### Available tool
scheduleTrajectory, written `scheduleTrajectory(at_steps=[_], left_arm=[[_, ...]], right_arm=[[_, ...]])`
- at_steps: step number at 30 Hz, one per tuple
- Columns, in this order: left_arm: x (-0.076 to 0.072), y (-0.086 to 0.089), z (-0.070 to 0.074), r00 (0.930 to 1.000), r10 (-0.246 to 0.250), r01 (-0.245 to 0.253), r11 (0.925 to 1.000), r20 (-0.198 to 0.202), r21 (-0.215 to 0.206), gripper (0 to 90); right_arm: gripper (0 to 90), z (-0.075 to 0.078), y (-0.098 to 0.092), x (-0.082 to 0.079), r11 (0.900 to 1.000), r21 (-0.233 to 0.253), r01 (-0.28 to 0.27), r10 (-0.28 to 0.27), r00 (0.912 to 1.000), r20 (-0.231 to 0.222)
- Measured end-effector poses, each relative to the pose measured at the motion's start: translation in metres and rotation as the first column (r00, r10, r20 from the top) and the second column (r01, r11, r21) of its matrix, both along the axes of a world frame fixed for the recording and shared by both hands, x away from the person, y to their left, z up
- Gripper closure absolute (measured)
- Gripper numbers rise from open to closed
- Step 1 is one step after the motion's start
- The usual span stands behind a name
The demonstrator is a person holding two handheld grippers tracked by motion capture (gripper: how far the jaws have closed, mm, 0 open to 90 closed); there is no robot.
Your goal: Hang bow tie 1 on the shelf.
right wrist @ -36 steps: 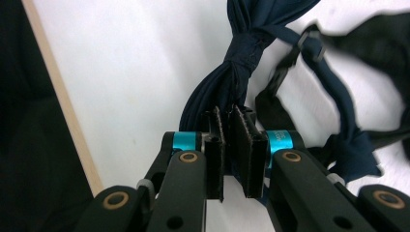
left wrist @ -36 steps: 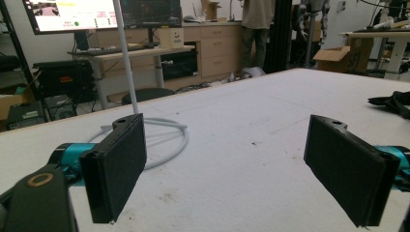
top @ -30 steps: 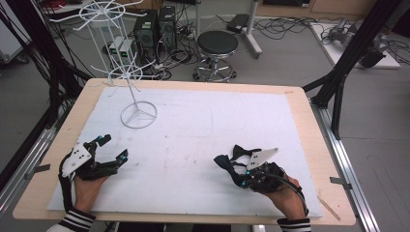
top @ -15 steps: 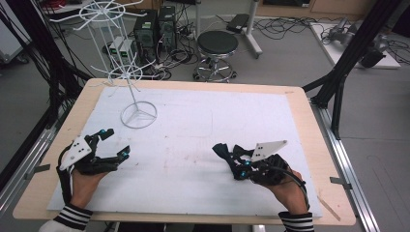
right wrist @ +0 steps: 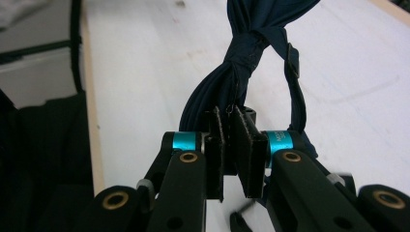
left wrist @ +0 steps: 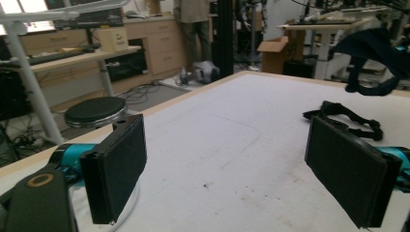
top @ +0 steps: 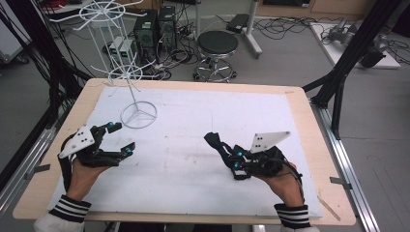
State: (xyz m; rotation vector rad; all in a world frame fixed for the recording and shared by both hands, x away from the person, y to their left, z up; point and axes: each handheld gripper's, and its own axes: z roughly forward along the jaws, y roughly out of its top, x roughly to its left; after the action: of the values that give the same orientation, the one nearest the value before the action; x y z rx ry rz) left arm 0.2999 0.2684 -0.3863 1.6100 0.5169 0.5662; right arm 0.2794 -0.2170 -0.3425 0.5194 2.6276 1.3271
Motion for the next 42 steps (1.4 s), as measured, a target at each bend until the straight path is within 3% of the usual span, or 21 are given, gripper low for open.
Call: scheduleTrajectory(at_steps=[7, 18, 23, 26, 34, 42], left_arm=[[0.004, -0.004, 0.014, 0.9983, -0.058, 0.059, 0.9981, -0.01, 0.021, 15.0], [0.01, -0.019, 0.032, 0.986, -0.167, 0.167, 0.9845, -0.004, 0.055, 15.0], [0.012, -0.029, 0.035, 0.9751, -0.222, 0.222, 0.9733, -0.008, 0.059, 15.0], [0.012, -0.035, 0.037, 0.9618, -0.273, 0.272, 0.9606, 0.015, 0.057, 15.0], [0.016, -0.052, 0.043, 0.9443, -0.329, 0.327, 0.9422, 0.012, 0.071, 15.0], [0.019, -0.069, 0.05, 0.9193, -0.393, 0.391, 0.9153, 0.009, 0.099, 15.0]], right_arm=[[83.4, 0.006, 0.014, 0.009, 0.998, 0.06, -0.036, 0.034, 0.9992, 0.021], [83.4, 0.01, 0.034, 0.021, 0.985, 0.125, -0.117, 0.114, 0.993, 0.031], [83.4, 0.011, 0.044, 0.029, 0.975, 0.156, -0.158, 0.156, 0.9874, 0.03], [83.4, 0.011, 0.05, 0.031, 0.972, 0.147, -0.184, 0.181, 0.9828, 0.037], [83.4, 0.009, 0.058, 0.034, 0.964, 0.153, -0.216, 0.216, 0.9763, 0.016], [83.4, 0.008, 0.066, 0.036, 0.951, 0.176, -0.255, 0.257, 0.9664, 0.012]])
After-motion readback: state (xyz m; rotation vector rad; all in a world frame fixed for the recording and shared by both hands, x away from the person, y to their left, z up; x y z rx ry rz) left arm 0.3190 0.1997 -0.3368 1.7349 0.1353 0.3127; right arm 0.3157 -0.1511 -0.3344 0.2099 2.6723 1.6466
